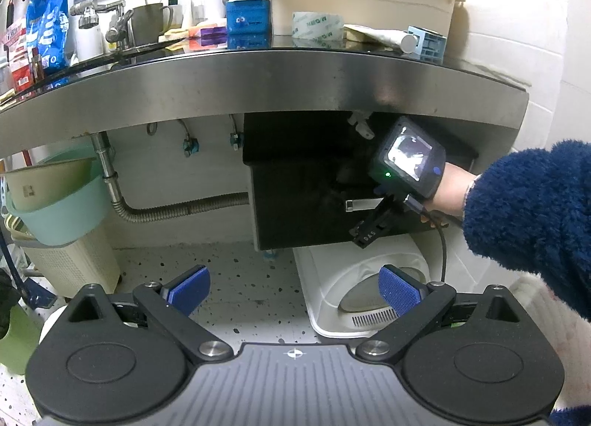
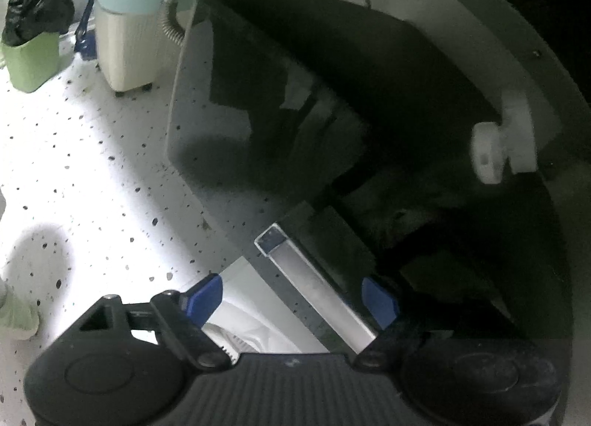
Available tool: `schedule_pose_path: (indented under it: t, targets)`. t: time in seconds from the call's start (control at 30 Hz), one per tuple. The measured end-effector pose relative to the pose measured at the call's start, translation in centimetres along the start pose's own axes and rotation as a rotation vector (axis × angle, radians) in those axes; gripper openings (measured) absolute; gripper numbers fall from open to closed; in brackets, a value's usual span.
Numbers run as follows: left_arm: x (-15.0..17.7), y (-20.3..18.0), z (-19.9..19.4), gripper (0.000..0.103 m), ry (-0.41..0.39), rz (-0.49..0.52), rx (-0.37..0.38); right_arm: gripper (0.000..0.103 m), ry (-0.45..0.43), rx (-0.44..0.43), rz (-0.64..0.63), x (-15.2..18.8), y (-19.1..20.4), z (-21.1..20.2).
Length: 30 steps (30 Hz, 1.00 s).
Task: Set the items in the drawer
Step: 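Close the right gripper on the silver drawer handle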
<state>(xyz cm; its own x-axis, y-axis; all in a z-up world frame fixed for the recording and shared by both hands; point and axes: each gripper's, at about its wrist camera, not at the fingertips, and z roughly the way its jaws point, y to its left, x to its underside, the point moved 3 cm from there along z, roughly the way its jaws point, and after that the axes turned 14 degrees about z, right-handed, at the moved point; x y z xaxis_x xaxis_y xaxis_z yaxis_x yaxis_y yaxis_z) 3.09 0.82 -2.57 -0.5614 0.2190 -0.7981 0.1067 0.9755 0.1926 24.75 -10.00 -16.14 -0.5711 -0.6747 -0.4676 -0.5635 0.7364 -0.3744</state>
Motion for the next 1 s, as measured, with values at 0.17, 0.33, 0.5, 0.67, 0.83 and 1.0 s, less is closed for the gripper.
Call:
schedule_pose_path:
  t: [0.17,0.33,0.5,0.67,0.83,1.0]
  targets:
    - [0.0,-0.2,0.0,0.099,0.002,0.003,0.001,0.082,0.014,-0.021,0.01,-0.3,0.3,0.5]
    - [0.0,-0.3,-0.1,0.099,0.009,0.004,-0.001,0.089,0.02,-0.043,0.012,-0.6,0.2,1.1]
    - [0.0,-0.4,0.0,0.099,0.016,0.001,0.001,0.091,0.013,-0.065,0.023,-0.5,0.0,1.2]
    - [-0.1,-0.3,0.0,0.099,0.015,0.0,-0.005,0.093,0.01,-0.068,0.035,-0.5,0.2,1.3]
    - [-0.1,-0.3,0.0,0.099,0.017,-0.001,-0.002,0.094,-0.013,-0.081,0.086,-0.6,0.2,1.3]
    - [-0.1,-0.3,0.0,0.099,0.017,0.0,-0.001,0.094,0.003,-0.08,0.063,-0.4,0.5,1.1]
